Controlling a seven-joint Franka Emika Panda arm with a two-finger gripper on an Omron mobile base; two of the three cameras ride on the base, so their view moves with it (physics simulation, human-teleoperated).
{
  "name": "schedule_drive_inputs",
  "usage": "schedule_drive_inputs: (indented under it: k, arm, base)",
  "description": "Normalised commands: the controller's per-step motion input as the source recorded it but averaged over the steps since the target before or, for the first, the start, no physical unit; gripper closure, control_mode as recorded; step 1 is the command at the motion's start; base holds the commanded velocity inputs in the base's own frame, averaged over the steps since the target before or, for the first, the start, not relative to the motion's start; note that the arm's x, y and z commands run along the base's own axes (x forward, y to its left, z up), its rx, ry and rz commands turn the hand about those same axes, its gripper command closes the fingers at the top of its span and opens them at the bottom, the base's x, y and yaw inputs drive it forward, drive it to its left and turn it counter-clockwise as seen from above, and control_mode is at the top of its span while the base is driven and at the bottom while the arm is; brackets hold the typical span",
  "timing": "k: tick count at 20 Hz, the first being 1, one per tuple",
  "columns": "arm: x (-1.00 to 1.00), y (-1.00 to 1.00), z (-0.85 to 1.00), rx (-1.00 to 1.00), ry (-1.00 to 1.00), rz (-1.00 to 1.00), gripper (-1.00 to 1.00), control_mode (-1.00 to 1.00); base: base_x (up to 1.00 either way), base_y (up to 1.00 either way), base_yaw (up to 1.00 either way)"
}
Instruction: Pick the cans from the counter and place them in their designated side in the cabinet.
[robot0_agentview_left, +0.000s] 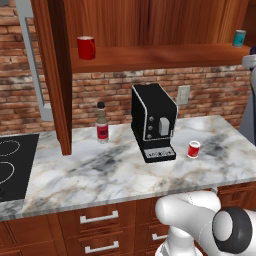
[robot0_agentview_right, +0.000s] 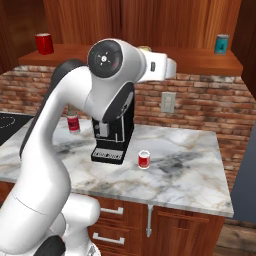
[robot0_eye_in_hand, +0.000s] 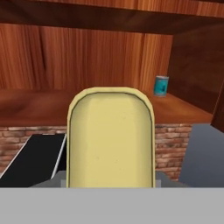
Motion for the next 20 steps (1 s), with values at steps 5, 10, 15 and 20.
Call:
schedule_drive_inputs:
  k: [5,10,15,20]
  arm:
    - [0.19,-0.07,0.00,0.00,0.00,-0.01,1.00,-1.00]
    - [0.13,-0.07,0.00,0.00,0.00,-0.01,1.00,-1.00]
    - [0.13,-0.05,0.00,0.00,0.00,-0.01,1.00,-1.00]
    - [0.13,-0.11,0.00,0.00,0.00,-0.02,1.00,-1.00]
  base:
    - [0.00,0.00,0.00]
    - [0.00,0.00,0.00]
    - [0.00,0.00,0.00]
    - [0.00,0.00,0.00]
